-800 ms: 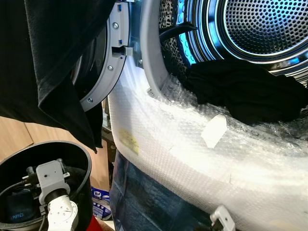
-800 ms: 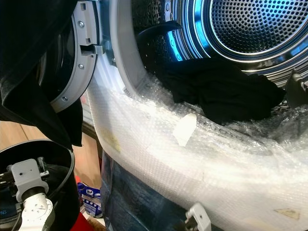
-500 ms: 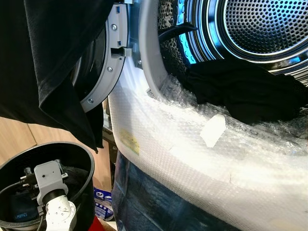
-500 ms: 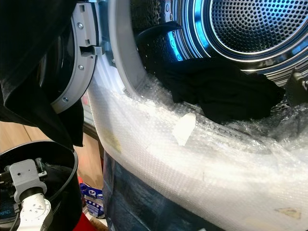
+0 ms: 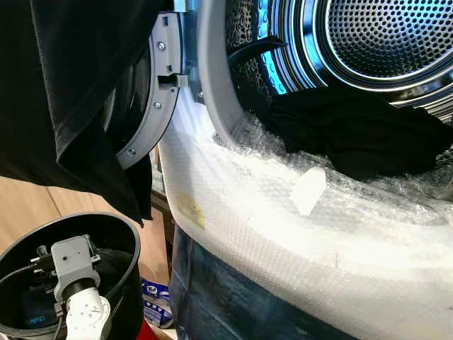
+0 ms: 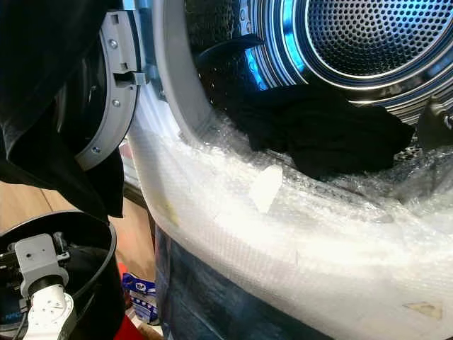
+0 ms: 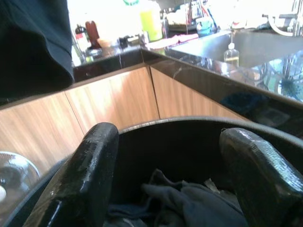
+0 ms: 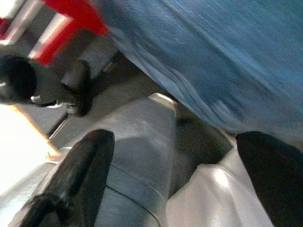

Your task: Clothes washing

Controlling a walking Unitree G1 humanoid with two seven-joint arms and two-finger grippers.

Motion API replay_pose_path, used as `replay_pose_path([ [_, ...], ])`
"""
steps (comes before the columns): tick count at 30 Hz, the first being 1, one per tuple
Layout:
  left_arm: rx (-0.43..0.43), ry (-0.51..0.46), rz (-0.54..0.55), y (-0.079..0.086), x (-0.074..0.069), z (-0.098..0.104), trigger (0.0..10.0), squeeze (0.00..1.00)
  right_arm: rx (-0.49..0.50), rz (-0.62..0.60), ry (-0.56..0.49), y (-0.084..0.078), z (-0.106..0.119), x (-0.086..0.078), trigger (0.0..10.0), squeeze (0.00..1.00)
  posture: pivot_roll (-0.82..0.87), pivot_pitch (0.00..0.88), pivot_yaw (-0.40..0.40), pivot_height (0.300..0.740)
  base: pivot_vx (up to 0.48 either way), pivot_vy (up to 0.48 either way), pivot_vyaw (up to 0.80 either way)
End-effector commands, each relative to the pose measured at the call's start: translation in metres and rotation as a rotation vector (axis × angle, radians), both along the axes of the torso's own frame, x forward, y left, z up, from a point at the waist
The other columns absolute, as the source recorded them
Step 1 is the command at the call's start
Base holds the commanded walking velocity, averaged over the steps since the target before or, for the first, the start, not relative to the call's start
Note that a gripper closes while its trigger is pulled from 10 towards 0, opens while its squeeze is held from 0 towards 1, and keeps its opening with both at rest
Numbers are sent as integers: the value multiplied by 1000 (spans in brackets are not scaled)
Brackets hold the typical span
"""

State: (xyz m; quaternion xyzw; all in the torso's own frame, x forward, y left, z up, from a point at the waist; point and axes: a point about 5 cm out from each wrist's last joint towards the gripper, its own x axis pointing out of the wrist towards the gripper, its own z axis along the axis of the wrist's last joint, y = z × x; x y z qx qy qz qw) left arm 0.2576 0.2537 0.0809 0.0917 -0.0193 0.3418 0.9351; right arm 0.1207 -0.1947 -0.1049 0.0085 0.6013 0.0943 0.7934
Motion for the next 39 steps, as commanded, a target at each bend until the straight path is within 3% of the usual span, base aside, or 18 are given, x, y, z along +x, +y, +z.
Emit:
replay_pose_path([
  [1, 1, 6, -10, -1, -1, 1, 10000, 0, -66, -105, 44, -11, -3, -10, 10000, 0, -48, 0, -34, 740, 0, 0, 0],
  [3, 2, 11, -12, -1, -3, 0, 10000, 0, -75, -159, 54, -10, -4, -12, 10000, 0, -41, 0, -34, 740, 0, 0, 0],
  [6, 6, 15, -13, 0, -6, 0, 10000, 0, -99, -33, 70, -7, -5, -16, 10000, 0, -39, 0, -32, 740, 0, 0, 0],
  [12, -3, 3, -1, 5, -12, 6, 10000, 0, -169, -131, 70, -11, -6, -17, 10000, 0, -31, 0, -29, 740, 0, 0, 0],
  [15, -69, -11, 21, 10, -14, 9, 10000, 0, -175, -127, 54, -10, -6, -14, 10000, 0, -25, 0, -26, 740, 0, 0, 0],
  [19, -256, -49, 76, 34, -13, 15, 10000, 0, -171, -133, 37, -6, -5, -8, 10000, 0, -7, 0, -29, 740, 0, 0, 0],
  [21, -287, -44, 74, 38, -12, 15, 10000, 0, -172, -132, 36, -6, -5, -8, 10000, 0, -3, 0, -30, 740, 0, 0, 0],
  [22, -341, -21, 48, 45, -9, 12, 10000, 271, -175, -130, 32, -5, -5, -7, 10000, 0, 3, 0, -31, 740, 0, 0, 0],
  [23, -356, -13, 34, 49, -8, 12, 10000, 1000, -176, -129, 30, -4, -5, -6, 10000, 0, 0, 0, -30, 740, 0, 0, 0],
  [27, -326, 59, 13, 69, -5, 8, 10000, 1000, -171, -122, 28, -3, -5, -6, 10000, 0, 5, 0, -42, 740, 0, 0, 0],
  [29, -365, 148, -98, 76, 5, 1, 10000, 1000, -172, -110, 26, -2, -5, -5, 10000, 0, 4, 0, -49, 740, 0, 0, 0],
  [31, -380, 162, -114, 79, 9, 1, 10000, 1000, -173, -105, 24, -2, -5, -5, 10000, 0, 4, 0, -49, 740, 0, 0, 0],
  [33, -448, 192, -173, 75, 15, -4, 10000, 1000, -177, -96, 20, -3, -4, -4, 10000, 0, -2, 0, -52, 740, 0, 0, 0],
  [35, -472, 279, -308, 65, 25, -12, 10000, 1000, -182, -85, 10, -4, -4, -2, 10000, 0, -10, 0, -59, 740, 0, 0, 0],
  [39, -475, 302, -344, 58, 35, -16, 10000, 1000, -189, -73, -2, -6, -2, 1, 10000, 0, -24, 0, -77, 740, 0, 0, 0],
])
